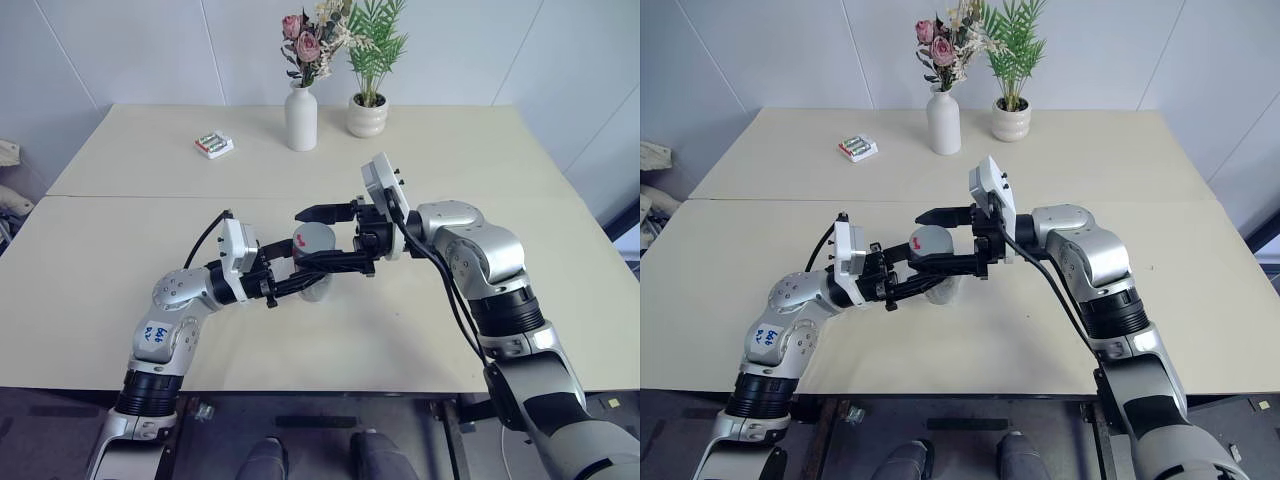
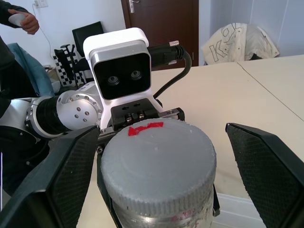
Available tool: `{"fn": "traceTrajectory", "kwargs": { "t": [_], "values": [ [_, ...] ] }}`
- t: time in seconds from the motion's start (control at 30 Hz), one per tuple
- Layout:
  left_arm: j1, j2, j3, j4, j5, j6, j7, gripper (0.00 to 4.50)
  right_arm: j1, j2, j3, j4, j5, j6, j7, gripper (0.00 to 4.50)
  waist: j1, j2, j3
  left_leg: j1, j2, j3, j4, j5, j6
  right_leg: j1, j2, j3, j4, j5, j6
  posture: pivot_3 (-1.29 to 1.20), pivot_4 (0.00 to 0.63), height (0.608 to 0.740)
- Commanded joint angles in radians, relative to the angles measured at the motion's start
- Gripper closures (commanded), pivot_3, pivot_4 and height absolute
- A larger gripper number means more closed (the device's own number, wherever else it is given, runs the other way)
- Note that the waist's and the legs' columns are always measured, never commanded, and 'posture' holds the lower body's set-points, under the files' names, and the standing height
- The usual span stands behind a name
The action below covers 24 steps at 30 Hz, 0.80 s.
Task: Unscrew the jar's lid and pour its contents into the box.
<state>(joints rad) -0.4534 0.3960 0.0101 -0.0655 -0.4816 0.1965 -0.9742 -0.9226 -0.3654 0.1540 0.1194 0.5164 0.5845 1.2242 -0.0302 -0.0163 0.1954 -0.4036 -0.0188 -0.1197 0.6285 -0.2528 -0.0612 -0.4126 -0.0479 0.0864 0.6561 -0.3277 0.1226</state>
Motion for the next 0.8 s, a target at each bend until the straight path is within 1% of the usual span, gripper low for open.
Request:
{"fn": "traceTrajectory", "kwargs": {
  "t": [0.03,0.1,0.2,0.47,0.6,0.73,0.8],
  "values": [
    [0.002,0.002,0.008,-0.035,-0.014,-0.009,0.002,2.23,-0.014,0.009,-0.012,-0.017,0.010,-0.020,0.008,0.19,0.000,0.000,0.000,0.000,0.000,0.000,0.000,0.000,0.000,0.000,0.000,0.000,0.000,0.000,0.000,0.00,0.150,0.740],
    [0.002,0.002,0.008,-0.034,-0.014,-0.010,0.001,2.23,-0.014,0.011,-0.014,-0.016,0.012,-0.020,0.009,0.59,0.000,0.000,0.000,0.000,0.000,0.000,0.000,0.000,0.000,0.000,0.000,0.000,0.000,0.000,0.000,0.00,0.150,0.740],
    [0.002,0.003,0.009,-0.031,-0.013,-0.011,-0.001,2.23,-0.014,0.017,-0.024,-0.020,0.021,-0.022,0.009,1.56,0.000,0.000,0.000,0.000,0.000,0.000,0.000,0.000,0.000,0.000,0.000,0.000,0.000,0.000,0.000,0.00,0.150,0.740],
    [0.010,0.005,0.008,-0.036,-0.017,-0.008,-0.002,2.23,-0.027,0.032,-0.075,-0.039,0.082,0.010,0.002,1.56,0.000,0.000,0.000,0.000,0.000,0.000,0.000,0.000,0.000,0.000,0.000,0.000,0.000,0.000,0.000,0.00,0.150,0.740],
    [0.029,0.010,0.002,-0.060,-0.027,0.010,0.001,2.23,-0.076,0.066,-0.182,-0.019,0.206,0.105,-0.065,1.56,-0.002,0.001,0.000,0.000,0.000,0.000,0.000,0.000,0.000,0.000,0.000,0.001,0.000,0.000,0.000,0.00,0.150,0.740],
    [0.037,0.014,0.000,-0.068,-0.030,0.016,0.001,2.23,-0.089,0.059,-0.196,-0.004,0.221,0.138,-0.081,1.56,0.001,0.001,0.000,0.000,0.000,-0.001,0.000,0.000,0.000,0.000,0.000,0.000,0.000,0.000,0.000,0.00,0.150,0.740],
    [0.039,0.015,-0.001,-0.071,-0.032,0.018,0.001,2.23,-0.092,0.051,-0.191,0.004,0.205,0.127,-0.083,1.56,0.001,0.001,0.001,0.000,0.000,0.000,0.000,0.000,0.000,0.000,0.000,0.000,0.000,0.000,0.000,0.00,0.150,0.740]
  ]
}}
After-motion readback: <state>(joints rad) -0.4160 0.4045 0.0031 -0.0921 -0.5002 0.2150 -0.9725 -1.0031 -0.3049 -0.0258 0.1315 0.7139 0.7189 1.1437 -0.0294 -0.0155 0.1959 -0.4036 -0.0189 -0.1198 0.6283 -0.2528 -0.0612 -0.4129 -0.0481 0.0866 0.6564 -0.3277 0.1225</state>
